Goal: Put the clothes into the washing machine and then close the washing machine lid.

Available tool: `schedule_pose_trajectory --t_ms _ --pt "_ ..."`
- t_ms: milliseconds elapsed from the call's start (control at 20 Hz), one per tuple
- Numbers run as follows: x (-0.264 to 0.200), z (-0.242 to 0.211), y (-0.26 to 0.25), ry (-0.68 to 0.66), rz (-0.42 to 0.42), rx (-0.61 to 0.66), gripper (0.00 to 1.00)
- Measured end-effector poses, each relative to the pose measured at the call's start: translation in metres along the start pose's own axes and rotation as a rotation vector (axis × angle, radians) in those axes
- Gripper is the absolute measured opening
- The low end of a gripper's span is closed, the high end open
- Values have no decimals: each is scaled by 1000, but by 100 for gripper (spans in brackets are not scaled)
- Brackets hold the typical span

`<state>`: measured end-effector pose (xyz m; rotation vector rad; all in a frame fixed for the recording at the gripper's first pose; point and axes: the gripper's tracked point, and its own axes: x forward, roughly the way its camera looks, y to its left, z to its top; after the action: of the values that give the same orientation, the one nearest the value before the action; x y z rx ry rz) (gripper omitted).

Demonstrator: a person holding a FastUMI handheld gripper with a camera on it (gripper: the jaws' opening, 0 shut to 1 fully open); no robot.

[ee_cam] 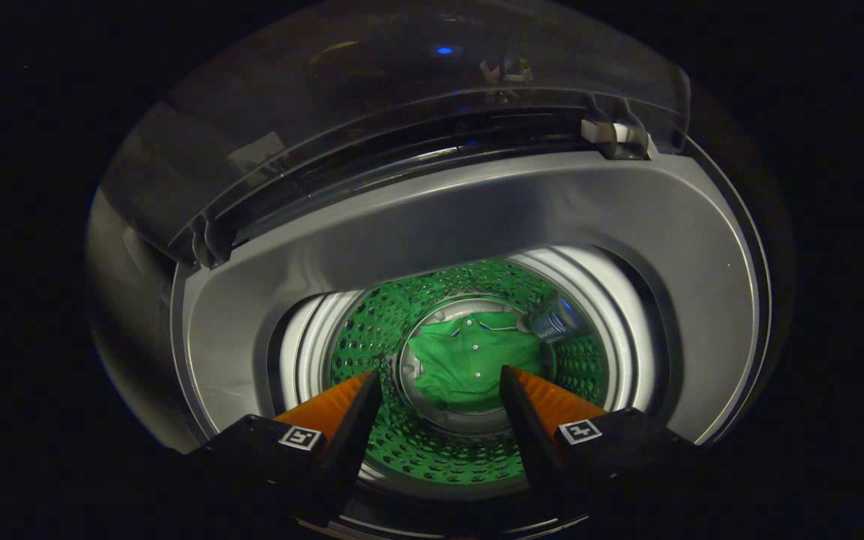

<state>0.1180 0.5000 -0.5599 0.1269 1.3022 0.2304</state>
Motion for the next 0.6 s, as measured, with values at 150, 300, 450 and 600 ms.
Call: schedule_pose_trajectory --t_ms 150,300,450,600 --pt "-7 0 2 -19 1 -8 99" --pt "-25 1 6 -58 7 -30 99" --pt "-49 2 10 -135 23 -57 99" --pt "-79 5 18 -212 56 -68 99"
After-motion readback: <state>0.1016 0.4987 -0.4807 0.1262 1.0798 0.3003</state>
